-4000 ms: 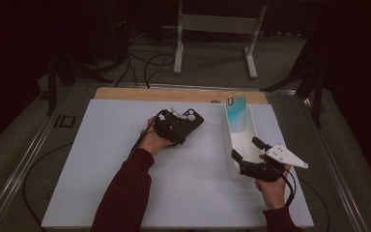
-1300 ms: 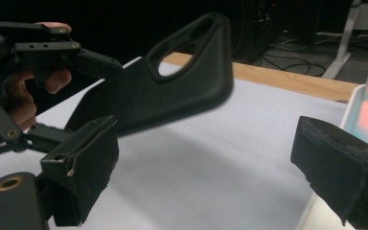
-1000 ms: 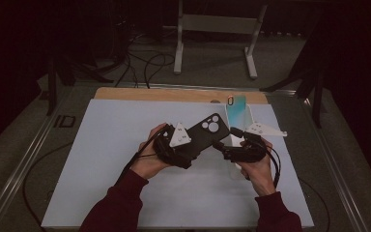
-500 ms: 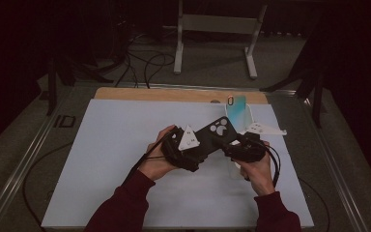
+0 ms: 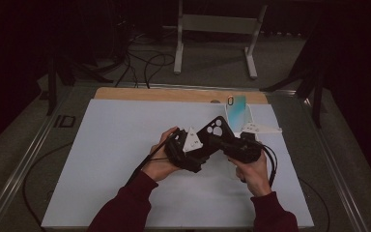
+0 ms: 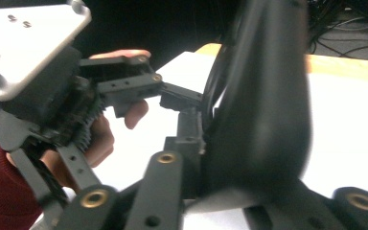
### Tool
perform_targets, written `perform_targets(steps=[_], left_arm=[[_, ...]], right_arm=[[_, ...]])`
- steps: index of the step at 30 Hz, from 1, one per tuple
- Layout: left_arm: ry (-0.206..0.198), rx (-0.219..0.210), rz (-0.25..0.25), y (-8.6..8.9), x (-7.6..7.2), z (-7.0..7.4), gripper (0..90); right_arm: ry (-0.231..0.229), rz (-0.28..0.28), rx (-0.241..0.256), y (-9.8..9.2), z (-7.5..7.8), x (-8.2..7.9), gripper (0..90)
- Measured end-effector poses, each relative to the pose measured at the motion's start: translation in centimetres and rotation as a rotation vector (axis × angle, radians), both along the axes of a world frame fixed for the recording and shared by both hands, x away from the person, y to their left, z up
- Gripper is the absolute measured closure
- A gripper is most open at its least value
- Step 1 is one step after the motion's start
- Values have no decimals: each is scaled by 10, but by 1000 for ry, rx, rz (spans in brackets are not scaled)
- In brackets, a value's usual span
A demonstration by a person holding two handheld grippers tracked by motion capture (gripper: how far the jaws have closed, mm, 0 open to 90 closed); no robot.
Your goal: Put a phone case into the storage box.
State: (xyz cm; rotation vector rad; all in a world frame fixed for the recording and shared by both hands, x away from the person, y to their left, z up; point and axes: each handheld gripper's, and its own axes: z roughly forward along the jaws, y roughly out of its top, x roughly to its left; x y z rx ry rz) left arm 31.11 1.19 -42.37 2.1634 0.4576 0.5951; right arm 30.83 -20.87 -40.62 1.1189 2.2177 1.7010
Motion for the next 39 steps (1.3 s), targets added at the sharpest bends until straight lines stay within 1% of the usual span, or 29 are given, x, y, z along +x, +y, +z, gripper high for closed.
perform_targets(steps=[1, 2, 3, 4, 5, 6, 8, 9, 10, 11, 12, 14, 18, 19, 20, 22, 23, 24, 25, 27, 30, 32, 35, 38, 39], left_arm=[[15, -43, 3, 4, 3, 1, 571], [-1, -41, 21, 6, 3, 1, 434], [-2, -34, 26, 6, 3, 1, 361], [16, -37, 18, 6, 4, 0, 304], [21, -32, 18, 7, 4, -1, 305], [16, -29, 25, 6, 4, -2, 297], [38, -42, 11, 8, 5, -3, 286], [37, -43, 14, 8, 5, -3, 277], [52, -52, 5, 9, 6, -3, 272], [62, -62, 1, 9, 6, -3, 267], [66, -63, -2, 10, 7, -3, 259], [90, -82, -16, 11, 8, -2, 249], [126, -105, -27, 14, 9, -1, 210], [128, -105, -30, 15, 9, 0, 202], [141, -112, -40, 15, 9, 0, 200], [147, -118, -44, 16, 9, 0, 181], [157, -122, -51, 17, 9, 0, 177], [157, -122, -51, 17, 9, 0, 164], [177, -131, -64, 17, 10, -1, 164], [186, -133, -64, 17, 10, -1, 141], [209, -141, -69, 16, 11, -3, 136], [220, -139, -82, 15, 11, -3, 126], [236, -142, -96, 14, 11, -5, 121], [263, -159, -113, 13, 11, -6, 113], [273, -163, -124, 12, 11, -6, 94]], right_arm=[[-13, -16, -22, 2, 1, -1, 833], [-38, -54, -71, 4, 3, -3, 848], [-20, -38, -33, 2, 2, -2, 852], [-30, -51, -41, 1, 3, -3, 854], [-46, -66, -63, 2, 3, -4, 856], [-51, -67, -67, 2, 3, -4, 856], [-57, -74, -73, 3, 3, -5, 857], [-59, -72, -73, 3, 3, -4, 857], [-61, -73, -74, 3, 3, -4, 857], [-66, -75, -76, 2, 4, -4, 857], [-67, -71, -75, 2, 4, -4, 857], [-78, -71, -75, 2, 5, -5, 857], [-91, -67, -69, 1, 8, -6, 858], [-99, -65, -68, 0, 9, -6, 857], [-100, -63, -68, 0, 10, -7, 858], [-111, -57, -68, 0, 11, -7, 857], [-110, -56, -64, 0, 12, -7, 857], [-110, -56, -64, 0, 12, -7, 857], [-111, -52, -62, -1, 12, -7, 857], [-111, -40, -49, -1, 13, -7, 857], [-115, -24, -52, 0, 13, -7, 857], [-119, -13, -51, 0, 13, -8, 856], [-120, -2, -36, 0, 14, -8, 856], [-122, 12, -19, 0, 15, -8, 856], [-122, 19, -10, 1, 16, -9, 856]])
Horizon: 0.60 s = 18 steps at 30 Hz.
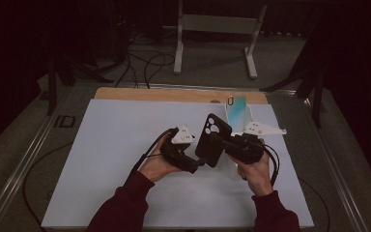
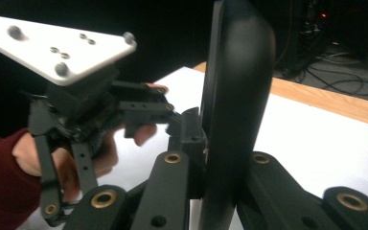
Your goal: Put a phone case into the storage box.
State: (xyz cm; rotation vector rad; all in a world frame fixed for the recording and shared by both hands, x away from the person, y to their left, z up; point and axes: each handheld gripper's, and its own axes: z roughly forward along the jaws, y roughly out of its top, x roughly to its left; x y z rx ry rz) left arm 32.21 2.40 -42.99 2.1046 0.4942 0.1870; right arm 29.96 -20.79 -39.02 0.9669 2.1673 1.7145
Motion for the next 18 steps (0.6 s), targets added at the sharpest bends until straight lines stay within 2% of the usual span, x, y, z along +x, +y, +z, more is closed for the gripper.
perform_targets(steps=[3, 5, 6, 11, 13, 16, 18], left_arm=[[15, -9, -16, -1, 0, 0, 39], [27, -13, -25, -2, 0, -2, 39], [28, -15, -27, -2, 0, -2, 39], [48, -56, -82, -2, -2, -3, 107], [47, -50, -93, -2, -3, -3, 137], [52, -60, -105, -2, -3, -3, 171], [40, -74, -106, -1, -4, -3, 219]], right_arm=[[-11, 15, 2, 1, 1, -1, 856], [-16, 24, 3, 2, 1, -1, 856], [-22, 44, 21, 3, 2, -2, 856], [-28, 82, 52, 6, 3, -3, 856], [-32, 98, 54, 7, 4, -4, 856], [-40, 107, 53, 8, 4, -5, 856], [-43, 107, 50, 8, 4, -5, 856]])
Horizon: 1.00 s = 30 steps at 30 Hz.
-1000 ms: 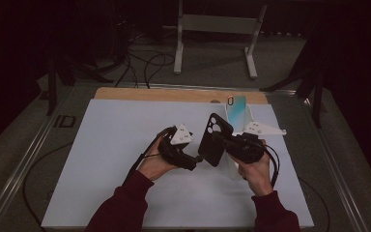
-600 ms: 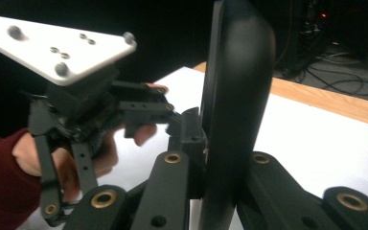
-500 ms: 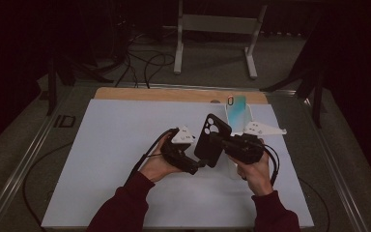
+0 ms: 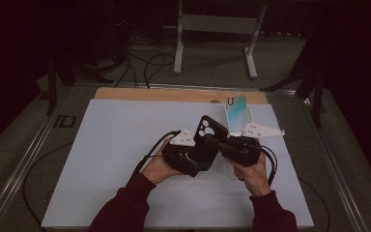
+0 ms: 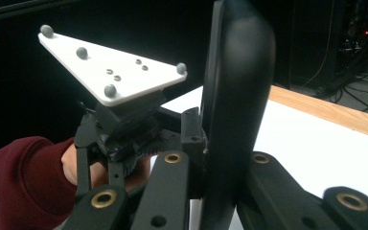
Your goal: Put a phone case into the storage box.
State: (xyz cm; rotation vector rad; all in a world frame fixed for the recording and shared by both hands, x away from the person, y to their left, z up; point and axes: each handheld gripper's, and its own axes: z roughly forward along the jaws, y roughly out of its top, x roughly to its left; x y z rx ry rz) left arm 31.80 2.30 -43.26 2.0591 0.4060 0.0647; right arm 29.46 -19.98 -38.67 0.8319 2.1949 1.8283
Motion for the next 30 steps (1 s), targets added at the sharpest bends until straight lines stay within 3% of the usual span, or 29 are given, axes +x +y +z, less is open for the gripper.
perform_targets(steps=[4, 9, 11, 16, 23, 30], left_arm=[[-4, -20, -1, 4, 0, 1, 294], [2, -60, -14, 12, 0, -1, 453], [-5, -44, -14, 13, 1, -1, 497], [-26, -7, -3, 11, 0, -3, 600], [-50, -16, -2, 11, -2, -4, 786], [-58, -22, -6, 12, -3, -3, 799]], right_arm=[[-9, 0, 0, -2, 0, 0, 856], [-8, 0, 11, -8, -1, 0, 853], [-14, 4, 2, -9, -2, 1, 838], [-26, -9, -31, -8, -3, 1, 742], [-10, -16, -15, -11, -3, 3, 553], [4, -21, -16, -9, -4, 4, 448]])
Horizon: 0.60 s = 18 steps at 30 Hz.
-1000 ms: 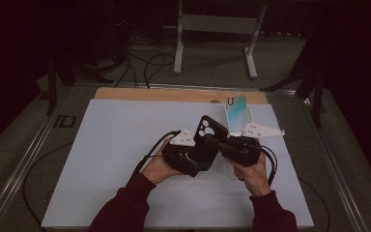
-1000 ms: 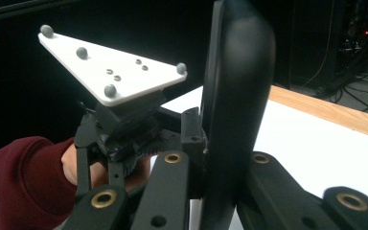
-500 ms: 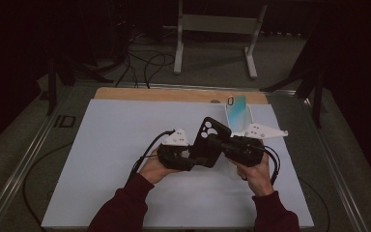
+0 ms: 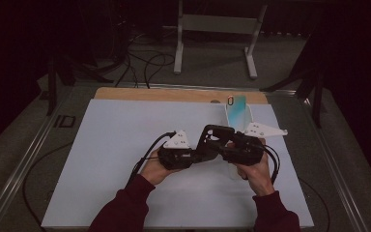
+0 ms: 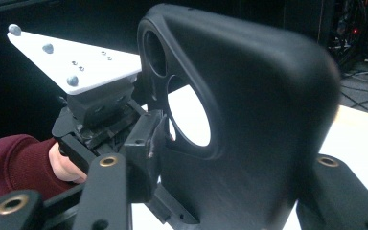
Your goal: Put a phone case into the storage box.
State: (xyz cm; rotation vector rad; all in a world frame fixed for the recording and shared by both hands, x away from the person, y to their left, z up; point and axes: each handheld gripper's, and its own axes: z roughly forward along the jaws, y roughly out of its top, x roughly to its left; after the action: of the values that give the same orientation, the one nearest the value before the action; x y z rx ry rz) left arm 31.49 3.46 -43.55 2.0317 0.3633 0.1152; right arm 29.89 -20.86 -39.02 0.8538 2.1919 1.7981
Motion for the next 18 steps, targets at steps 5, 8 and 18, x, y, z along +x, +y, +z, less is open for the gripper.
perform_targets(steps=[5, 8, 18], left_arm=[[-26, 4, 31, 1, -1, 2, 804], [-26, 2, 50, 4, 1, 2, 804], [-26, 2, 115, 7, 3, 2, 805]], right_arm=[[12, -45, -4, 0, 0, 1, 235], [4, -61, -15, 0, 1, 0, 188], [0, -106, -24, -1, 3, -1, 144]])
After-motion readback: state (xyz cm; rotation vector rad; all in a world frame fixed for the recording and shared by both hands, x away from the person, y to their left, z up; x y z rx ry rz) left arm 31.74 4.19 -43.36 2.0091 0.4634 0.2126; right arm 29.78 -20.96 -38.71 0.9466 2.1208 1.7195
